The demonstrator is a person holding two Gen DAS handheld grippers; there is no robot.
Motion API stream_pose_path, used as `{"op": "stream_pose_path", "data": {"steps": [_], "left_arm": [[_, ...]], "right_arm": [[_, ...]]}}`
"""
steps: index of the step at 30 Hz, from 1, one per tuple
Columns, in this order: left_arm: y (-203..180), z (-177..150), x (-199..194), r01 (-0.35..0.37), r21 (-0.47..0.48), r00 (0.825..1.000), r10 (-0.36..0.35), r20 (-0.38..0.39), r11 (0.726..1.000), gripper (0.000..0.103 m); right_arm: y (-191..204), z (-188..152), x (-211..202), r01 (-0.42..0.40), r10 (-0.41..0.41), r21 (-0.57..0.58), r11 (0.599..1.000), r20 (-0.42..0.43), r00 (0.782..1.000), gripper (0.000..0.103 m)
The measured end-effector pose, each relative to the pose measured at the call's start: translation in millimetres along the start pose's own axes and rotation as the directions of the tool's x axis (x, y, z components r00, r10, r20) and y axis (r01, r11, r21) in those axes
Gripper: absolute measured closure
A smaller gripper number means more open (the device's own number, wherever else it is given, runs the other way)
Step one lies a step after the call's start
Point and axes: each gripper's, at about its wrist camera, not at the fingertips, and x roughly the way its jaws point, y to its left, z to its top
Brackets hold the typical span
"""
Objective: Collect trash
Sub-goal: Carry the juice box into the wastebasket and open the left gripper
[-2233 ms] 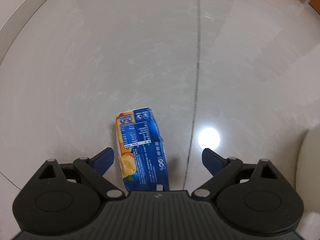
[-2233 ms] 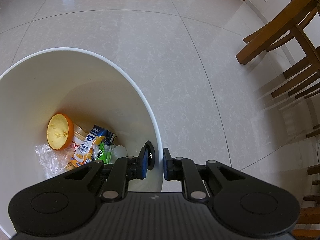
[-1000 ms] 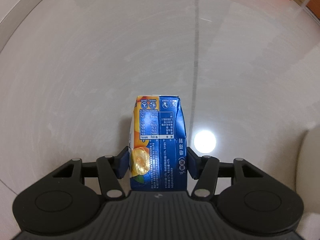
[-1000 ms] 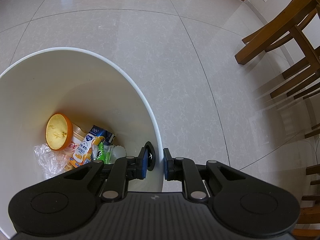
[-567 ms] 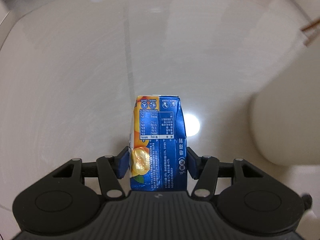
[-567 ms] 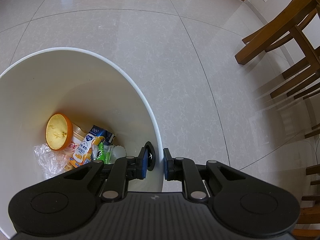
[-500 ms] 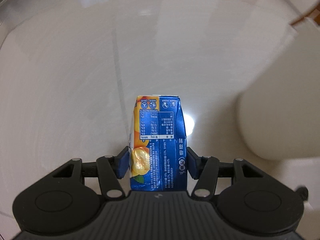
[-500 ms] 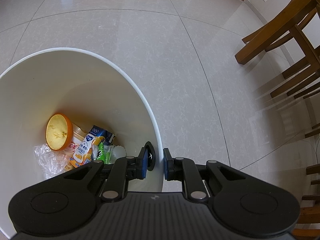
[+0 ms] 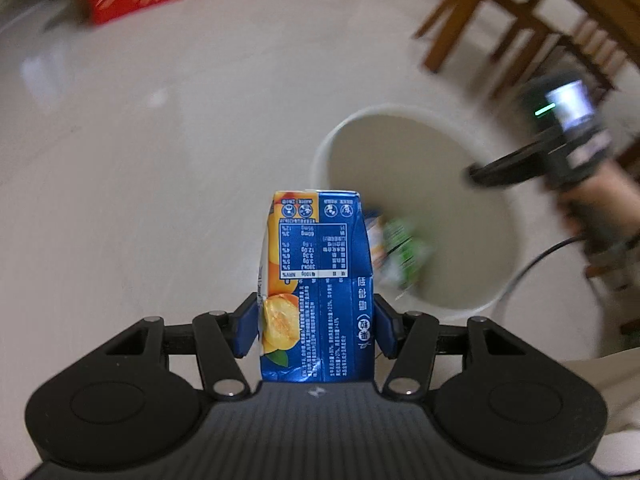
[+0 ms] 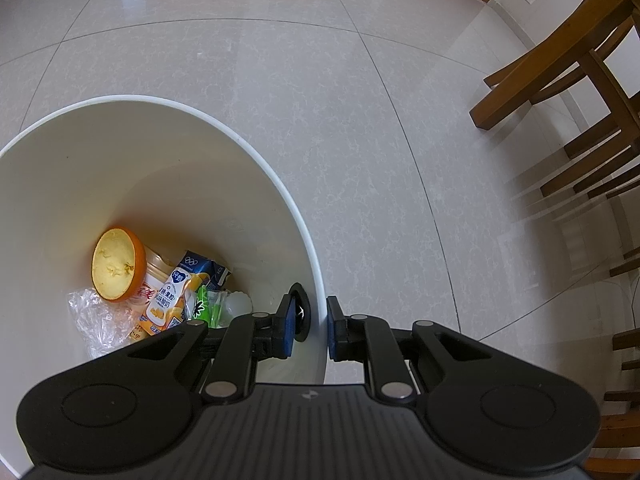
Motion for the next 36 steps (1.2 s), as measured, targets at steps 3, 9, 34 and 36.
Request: {"op": "stream_pose_path", "data": {"steps": [3, 9, 34, 36], "left_arm": [[-13.2, 42.2, -4.2, 0.057, 0.04, 0.995, -0.06, 0.073, 0.998, 0.047], [-84.4, 47.1, -18.1, 0.158, 0.061, 0.982, -0.163, 0.097, 0.986, 0.027], [-113.0, 4.3, 32.9, -0.105, 0.192, 0.988, 0.08, 0.13, 0.976, 0.002], [-110.9, -4.3, 37.6, -0.095, 0.153, 0.988, 0.075, 0.135, 0.984, 0.002]], "right_arm": [[-0.2, 0.0, -0.1, 0.0, 0.0, -0.001, 1.0, 0.001, 1.0, 0.084], [0.4, -0.5, -0.1, -0.001, 0.001, -0.005, 1.0, 0.004, 1.0, 0.084], [-3.7, -1.2, -0.8, -0.012, 0.012, 0.001, 1.0, 0.009, 1.0, 0.084], [-3.5, -1.2, -1.1, -0.012, 0.012, 0.0, 1.0, 0.009, 1.0, 0.084]]}}
